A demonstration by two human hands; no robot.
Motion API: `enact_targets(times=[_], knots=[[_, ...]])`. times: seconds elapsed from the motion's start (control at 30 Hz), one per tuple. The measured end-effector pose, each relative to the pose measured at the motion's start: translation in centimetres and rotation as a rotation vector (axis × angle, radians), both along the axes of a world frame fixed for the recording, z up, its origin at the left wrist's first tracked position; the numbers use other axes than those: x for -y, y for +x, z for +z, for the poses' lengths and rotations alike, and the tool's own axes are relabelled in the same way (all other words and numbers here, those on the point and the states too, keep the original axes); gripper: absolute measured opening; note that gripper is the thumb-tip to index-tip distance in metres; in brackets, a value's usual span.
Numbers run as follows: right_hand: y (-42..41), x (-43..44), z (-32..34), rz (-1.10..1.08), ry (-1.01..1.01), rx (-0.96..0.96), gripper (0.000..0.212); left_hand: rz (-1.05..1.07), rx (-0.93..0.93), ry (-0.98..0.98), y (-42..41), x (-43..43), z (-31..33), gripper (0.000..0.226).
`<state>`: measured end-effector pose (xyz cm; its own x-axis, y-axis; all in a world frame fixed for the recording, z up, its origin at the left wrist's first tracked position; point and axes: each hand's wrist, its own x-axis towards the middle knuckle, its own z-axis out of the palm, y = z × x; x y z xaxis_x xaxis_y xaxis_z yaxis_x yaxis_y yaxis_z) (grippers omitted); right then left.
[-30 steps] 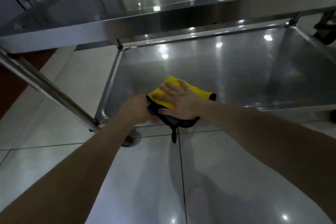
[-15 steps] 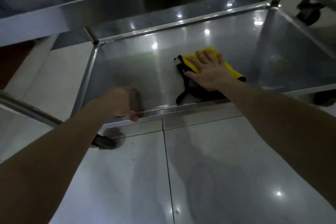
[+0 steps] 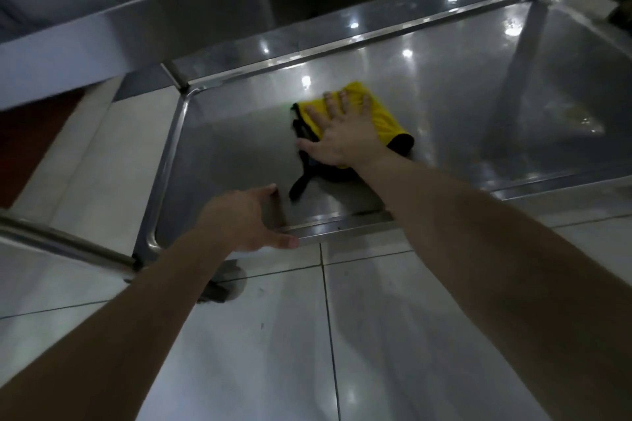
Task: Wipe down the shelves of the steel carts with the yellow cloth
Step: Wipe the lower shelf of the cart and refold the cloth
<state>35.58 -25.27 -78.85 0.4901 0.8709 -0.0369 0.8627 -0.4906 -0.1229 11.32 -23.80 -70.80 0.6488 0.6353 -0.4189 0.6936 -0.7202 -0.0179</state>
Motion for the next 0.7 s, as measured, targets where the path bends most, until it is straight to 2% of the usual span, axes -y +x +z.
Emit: enact_targets(times=[0.1, 0.23, 0.33, 0.43, 0.57, 0.7], knots=[[-5.5, -3.0, -0.3, 0.185, 0.034, -0.048, 0.084, 0.000, 0.007, -0.009, -0.4, -0.2, -0.1, 0.110], [-5.0, -2.6, -0.3, 0.187, 0.084, -0.083, 0.073, 0.008, 0.028, -0.046, -0.6, -0.4, 0.5, 0.109], [-0.8, 0.4, -0.3, 0.095, 0.095, -0.065, 0.071, 0.010, 0.021, -0.049, -0.4, -0.1, 0.8, 0.110], [6.8, 6.3, -0.1, -0.066, 0.072, -0.053, 0.073, 0.012, 0.018, -0.040, -0.2, 0.2, 0.7, 0.107], [14.2, 15.5, -0.2, -0.301, 0.039, -0.028, 0.087, 0.025, 0.023, -0.097, 0.2, 0.4, 1.0, 0.113], [13.8, 17.4, -0.4, -0.318, 0.011, 0.006, 0.091, -0.008, 0.041, -0.116, 3.4, 2.3, 1.0, 0.141]])
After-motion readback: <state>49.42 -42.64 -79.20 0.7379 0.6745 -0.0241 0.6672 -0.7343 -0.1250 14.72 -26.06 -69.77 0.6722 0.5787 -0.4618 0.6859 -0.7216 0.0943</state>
